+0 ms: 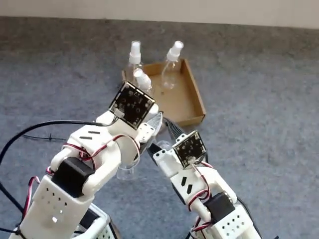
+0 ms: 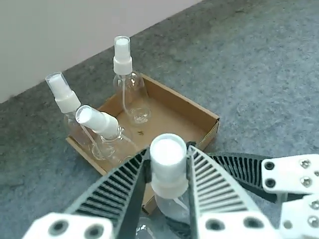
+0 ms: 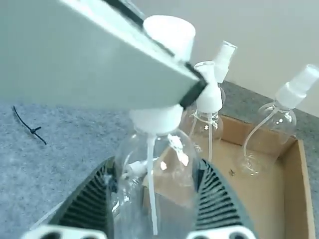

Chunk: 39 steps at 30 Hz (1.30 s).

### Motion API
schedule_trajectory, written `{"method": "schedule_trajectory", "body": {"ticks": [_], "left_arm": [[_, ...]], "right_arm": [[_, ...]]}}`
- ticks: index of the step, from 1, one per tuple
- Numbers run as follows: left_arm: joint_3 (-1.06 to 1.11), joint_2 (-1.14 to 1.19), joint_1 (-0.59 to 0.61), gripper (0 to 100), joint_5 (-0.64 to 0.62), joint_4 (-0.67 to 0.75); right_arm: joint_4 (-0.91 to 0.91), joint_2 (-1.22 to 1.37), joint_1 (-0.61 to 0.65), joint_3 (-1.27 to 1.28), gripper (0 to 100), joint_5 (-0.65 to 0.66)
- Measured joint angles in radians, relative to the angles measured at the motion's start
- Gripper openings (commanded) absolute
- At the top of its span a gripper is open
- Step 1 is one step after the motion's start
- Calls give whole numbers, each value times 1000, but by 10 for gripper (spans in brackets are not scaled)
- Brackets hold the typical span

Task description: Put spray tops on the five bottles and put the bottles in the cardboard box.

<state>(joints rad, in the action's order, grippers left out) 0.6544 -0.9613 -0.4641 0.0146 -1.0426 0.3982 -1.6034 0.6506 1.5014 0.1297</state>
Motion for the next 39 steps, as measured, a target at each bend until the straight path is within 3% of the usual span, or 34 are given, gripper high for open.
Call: {"method": "schedule_trajectory", "body": {"ticks": [6,19,24,28,39], "left_arm": [[5,0,2,223,12,0],[-198,15,5,213,15,-14],[-275,15,86,213,15,-80],[-267,15,170,213,15,-81],[-160,0,163,213,58,-77]], "right_arm": [[0,0,0,5,4,0],[-3,-9,-3,2,4,-2],[-3,-9,-3,2,4,-2],[-3,-9,-3,2,4,-2],[-2,-8,-2,3,4,0]]}}
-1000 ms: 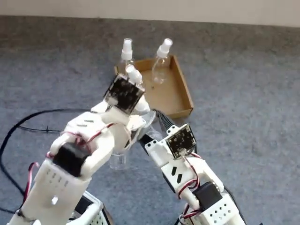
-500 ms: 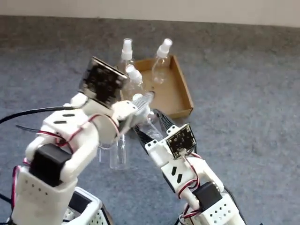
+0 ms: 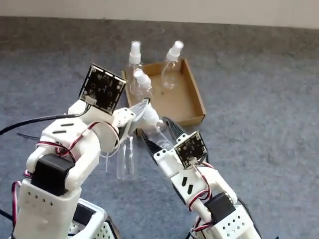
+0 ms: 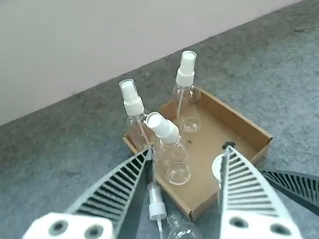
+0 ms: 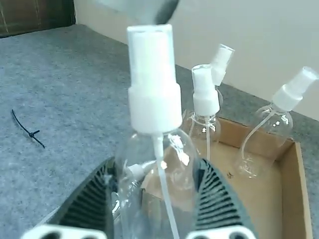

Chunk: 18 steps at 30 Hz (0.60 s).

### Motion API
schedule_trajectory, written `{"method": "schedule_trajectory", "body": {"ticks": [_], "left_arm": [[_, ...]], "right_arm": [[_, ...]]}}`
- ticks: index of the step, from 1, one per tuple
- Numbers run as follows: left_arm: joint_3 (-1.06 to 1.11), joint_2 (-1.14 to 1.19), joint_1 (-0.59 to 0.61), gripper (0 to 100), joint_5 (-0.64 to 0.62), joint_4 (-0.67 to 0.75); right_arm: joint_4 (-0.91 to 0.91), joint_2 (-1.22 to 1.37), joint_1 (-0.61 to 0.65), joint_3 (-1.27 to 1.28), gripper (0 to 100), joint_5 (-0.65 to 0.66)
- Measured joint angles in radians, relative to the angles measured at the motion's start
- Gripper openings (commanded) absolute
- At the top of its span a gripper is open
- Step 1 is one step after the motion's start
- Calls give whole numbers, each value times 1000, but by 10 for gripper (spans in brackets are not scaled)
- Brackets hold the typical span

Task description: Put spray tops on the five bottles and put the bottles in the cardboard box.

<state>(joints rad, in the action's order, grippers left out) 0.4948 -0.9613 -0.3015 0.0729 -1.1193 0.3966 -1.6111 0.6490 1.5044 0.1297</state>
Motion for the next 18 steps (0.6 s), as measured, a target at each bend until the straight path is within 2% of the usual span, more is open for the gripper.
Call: {"method": "schedule_trajectory", "body": {"ticks": [6,11,14,16,18], "left_arm": [[-106,15,25,213,14,-41],[-285,12,215,213,15,-186],[-333,3,325,213,15,-308],[-325,-2,350,217,15,-387],[-261,-28,350,217,15,-405]], "right_arm": [[0,-2,0,-2,4,0],[-9,-2,-77,-2,4,64],[-41,8,-133,-28,4,57],[-48,54,-138,-89,4,52],[-48,133,-138,-192,4,35]]}}
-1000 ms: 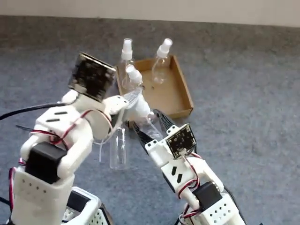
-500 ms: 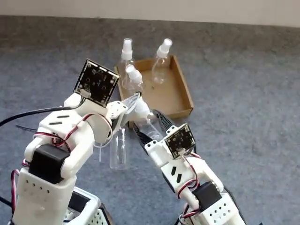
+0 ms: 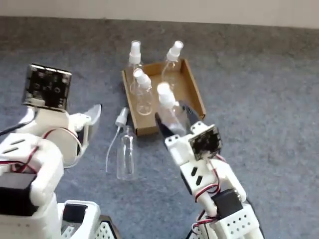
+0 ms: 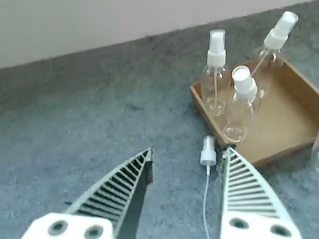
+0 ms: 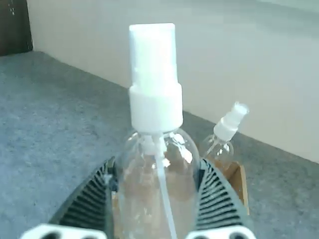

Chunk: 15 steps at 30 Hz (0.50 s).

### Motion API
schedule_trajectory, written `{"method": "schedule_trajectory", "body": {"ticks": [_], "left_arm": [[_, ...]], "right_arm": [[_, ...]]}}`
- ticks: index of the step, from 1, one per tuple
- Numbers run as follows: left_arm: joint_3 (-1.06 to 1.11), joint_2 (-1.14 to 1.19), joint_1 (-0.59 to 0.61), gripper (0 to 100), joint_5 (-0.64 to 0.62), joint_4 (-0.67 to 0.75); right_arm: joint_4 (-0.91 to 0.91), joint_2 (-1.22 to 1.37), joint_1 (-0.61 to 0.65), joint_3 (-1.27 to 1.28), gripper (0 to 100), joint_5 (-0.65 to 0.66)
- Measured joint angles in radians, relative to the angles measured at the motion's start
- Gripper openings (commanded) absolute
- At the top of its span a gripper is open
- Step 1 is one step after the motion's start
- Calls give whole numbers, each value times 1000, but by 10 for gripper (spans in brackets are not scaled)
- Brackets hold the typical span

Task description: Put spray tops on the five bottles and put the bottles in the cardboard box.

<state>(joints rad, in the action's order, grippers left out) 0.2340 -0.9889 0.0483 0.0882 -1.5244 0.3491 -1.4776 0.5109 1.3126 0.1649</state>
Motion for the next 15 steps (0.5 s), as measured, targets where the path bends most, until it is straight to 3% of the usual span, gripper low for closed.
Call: {"method": "schedule_trajectory", "body": {"ticks": [9,12,15], "left_arm": [[700,-456,-52,296,0,371],[898,-611,-146,296,0,411],[956,-726,-213,297,0,413]], "right_arm": [[-2,534,29,-483,4,-196],[-2,651,115,-548,4,-216],[-2,712,193,-557,4,-210]]}}
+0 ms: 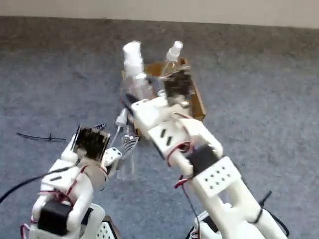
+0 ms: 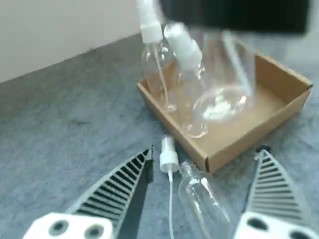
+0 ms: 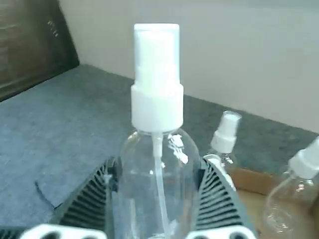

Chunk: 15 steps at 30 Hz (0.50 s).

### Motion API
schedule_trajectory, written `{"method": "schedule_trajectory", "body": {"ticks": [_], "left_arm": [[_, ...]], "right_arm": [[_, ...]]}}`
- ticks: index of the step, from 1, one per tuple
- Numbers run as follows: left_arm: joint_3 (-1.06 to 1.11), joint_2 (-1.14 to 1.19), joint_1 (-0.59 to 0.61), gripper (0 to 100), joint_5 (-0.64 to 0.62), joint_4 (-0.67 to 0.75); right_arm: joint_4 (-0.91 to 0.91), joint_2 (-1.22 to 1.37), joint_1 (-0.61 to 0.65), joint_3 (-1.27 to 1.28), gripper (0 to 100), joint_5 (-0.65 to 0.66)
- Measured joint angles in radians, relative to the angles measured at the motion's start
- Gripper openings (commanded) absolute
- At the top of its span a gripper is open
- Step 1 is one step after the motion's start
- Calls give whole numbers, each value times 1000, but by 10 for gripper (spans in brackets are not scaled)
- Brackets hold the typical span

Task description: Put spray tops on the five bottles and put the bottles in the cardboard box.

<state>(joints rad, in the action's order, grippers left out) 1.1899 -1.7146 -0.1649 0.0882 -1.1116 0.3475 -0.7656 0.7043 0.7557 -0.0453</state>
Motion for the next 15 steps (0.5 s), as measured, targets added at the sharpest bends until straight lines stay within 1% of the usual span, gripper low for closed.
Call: {"method": "schedule_trajectory", "body": {"ticks": [4,8,11,15], "left_arm": [[15,-43,-15,295,0,23],[57,-49,-14,295,0,77],[115,-44,-12,295,0,129],[138,-49,-6,295,-6,155]], "right_arm": [[17,23,66,-5,4,3],[115,21,109,-25,4,3],[216,3,112,-52,4,3],[348,-38,112,-104,4,6]]}}
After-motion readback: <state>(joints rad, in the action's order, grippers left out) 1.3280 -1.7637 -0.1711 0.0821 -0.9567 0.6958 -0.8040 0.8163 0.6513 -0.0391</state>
